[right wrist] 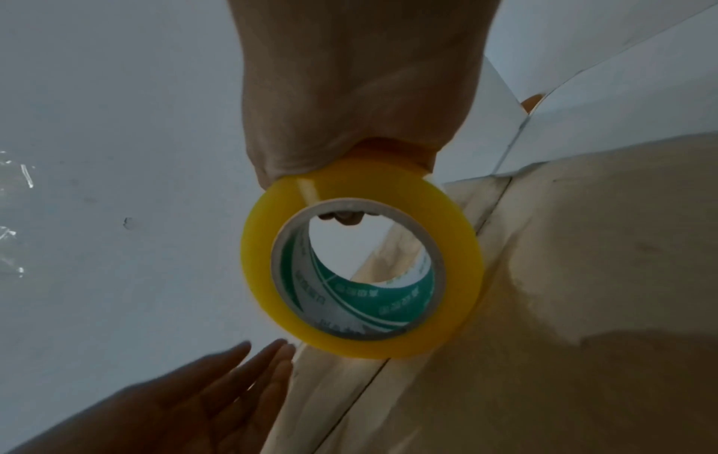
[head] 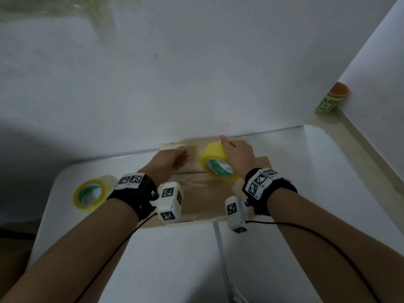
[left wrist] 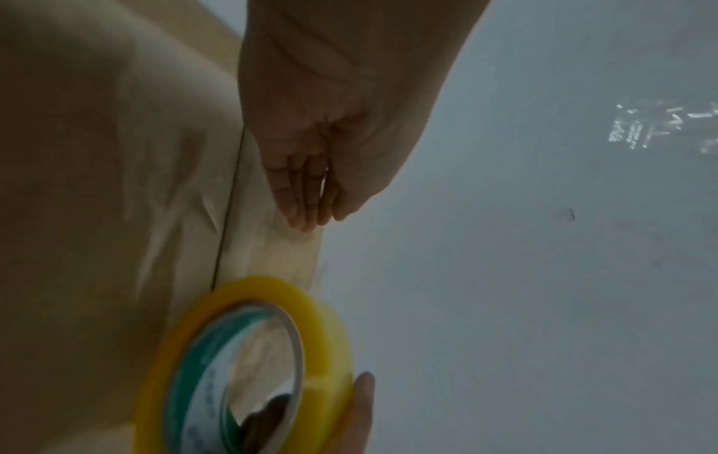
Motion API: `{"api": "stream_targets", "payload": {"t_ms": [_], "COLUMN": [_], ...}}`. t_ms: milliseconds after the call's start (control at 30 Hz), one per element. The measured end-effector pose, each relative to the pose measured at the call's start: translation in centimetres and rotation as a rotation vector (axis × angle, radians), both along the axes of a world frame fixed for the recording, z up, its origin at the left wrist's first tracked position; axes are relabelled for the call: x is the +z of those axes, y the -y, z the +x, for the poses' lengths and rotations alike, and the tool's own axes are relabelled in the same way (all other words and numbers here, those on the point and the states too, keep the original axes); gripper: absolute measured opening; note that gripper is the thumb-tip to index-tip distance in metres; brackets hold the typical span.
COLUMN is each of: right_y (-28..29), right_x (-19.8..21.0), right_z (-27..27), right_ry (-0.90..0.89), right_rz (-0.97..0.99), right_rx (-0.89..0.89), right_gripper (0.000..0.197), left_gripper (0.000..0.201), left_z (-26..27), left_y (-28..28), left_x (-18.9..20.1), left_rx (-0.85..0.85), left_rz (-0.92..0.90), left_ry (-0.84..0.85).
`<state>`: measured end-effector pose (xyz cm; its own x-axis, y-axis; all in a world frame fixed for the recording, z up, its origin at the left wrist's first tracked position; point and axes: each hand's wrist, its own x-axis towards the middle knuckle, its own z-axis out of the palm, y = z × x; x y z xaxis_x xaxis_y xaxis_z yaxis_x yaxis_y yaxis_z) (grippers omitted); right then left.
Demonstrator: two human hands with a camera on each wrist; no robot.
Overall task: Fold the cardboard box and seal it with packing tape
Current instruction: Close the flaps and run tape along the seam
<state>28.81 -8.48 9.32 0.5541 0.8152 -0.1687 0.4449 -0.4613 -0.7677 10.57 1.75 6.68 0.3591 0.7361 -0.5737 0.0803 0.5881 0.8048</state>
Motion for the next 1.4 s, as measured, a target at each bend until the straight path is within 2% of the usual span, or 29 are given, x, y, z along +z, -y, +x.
{"api": "stream_targets", "payload": {"t_ms": [200,367,500,600,900,1033,1200,1300,1400], "right_y": [0.3,0.4,0.3,0.2,0.3,0.4,0.4,0.3,0.2], "right_x": [0.1,0.1,-0.1,0.0,-0.4,0.0,0.4,0.6,0.5], "right_z": [0.2,0.1,0.0,-0.2,0.0,-0.2,-0.3,-0.3,-0.1], "right_ry": [-0.002,0.003,0.029,0.048,0.040,0.093,0.093,0.097,0.094], "right_rz": [-0.014,-0.015,-0.017,-0.025,-0.031,-0.046,-0.064,-0.070,-0.077], "right_rx": [0.020,0.020,0.044,0.055,0.070,0.101,0.131,0.147,0.154], "right_gripper": [0.058,0.056,0.057,0.058,0.057,0.057,0.058,0.058,0.057], "left_gripper": [0.037,0.051,0.021,0.012,0.009,0.017,0.014,0.020,0.017], "left_z": [3.9,4.1,3.5,3.2,2.7,2.8,3.0,3.1,2.8], "left_y": [0.8,1.2,1.3,1.2,1.4,1.7,1.9,2.4,2.9], "left_x": [0.3,0.7,1.0,1.2,1.6,1.9,2.1,2.2,2.5], "left_rx": [-0.208,-0.148,-0.155,-0.126,-0.124,-0.129,-0.103,-0.072,-0.060], "left_rz": [-0.071,-0.035,0.021,0.048,0.103,0.226,0.289,0.385,0.474], "left_ry": [-0.163,-0.158,-0.139,-0.126,-0.061,-0.125,-0.206,-0.270,-0.292]}}
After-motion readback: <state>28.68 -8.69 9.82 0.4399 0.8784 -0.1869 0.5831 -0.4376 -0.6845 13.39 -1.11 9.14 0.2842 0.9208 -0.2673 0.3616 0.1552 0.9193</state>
